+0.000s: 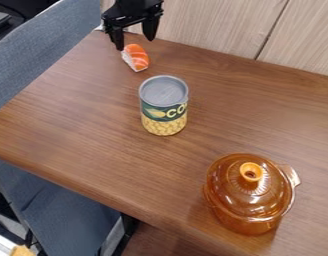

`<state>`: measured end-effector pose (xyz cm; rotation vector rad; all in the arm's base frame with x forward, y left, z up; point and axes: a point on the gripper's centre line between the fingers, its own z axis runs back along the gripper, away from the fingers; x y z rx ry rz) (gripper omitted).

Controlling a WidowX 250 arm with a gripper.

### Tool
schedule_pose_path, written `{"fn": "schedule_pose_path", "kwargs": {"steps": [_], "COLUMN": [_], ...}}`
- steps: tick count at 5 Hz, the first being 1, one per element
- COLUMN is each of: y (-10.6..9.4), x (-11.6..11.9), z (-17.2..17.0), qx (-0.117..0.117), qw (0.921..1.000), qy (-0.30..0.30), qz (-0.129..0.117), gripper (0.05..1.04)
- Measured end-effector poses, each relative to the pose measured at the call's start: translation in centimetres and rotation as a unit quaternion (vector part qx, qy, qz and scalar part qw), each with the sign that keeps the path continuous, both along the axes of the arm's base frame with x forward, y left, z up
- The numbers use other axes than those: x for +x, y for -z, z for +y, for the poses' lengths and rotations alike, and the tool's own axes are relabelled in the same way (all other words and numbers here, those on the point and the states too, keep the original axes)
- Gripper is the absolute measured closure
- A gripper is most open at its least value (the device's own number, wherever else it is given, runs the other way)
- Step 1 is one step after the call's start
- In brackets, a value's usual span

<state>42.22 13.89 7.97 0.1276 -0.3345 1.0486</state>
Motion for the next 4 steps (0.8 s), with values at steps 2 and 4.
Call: {"fn": "schedule_pose_path", "kwargs": {"steps": [2,4], "y": [1.8,-5.1], "x": [-1.6,-5.2], "z": [-1.1,-4.5], "qx": [-0.010,-0.032], "qw": [0.9993,0.9991], "qy": [0.004,0.029], "qz": [0.036,-0.009], "gripper": [0.083,0.083]}}
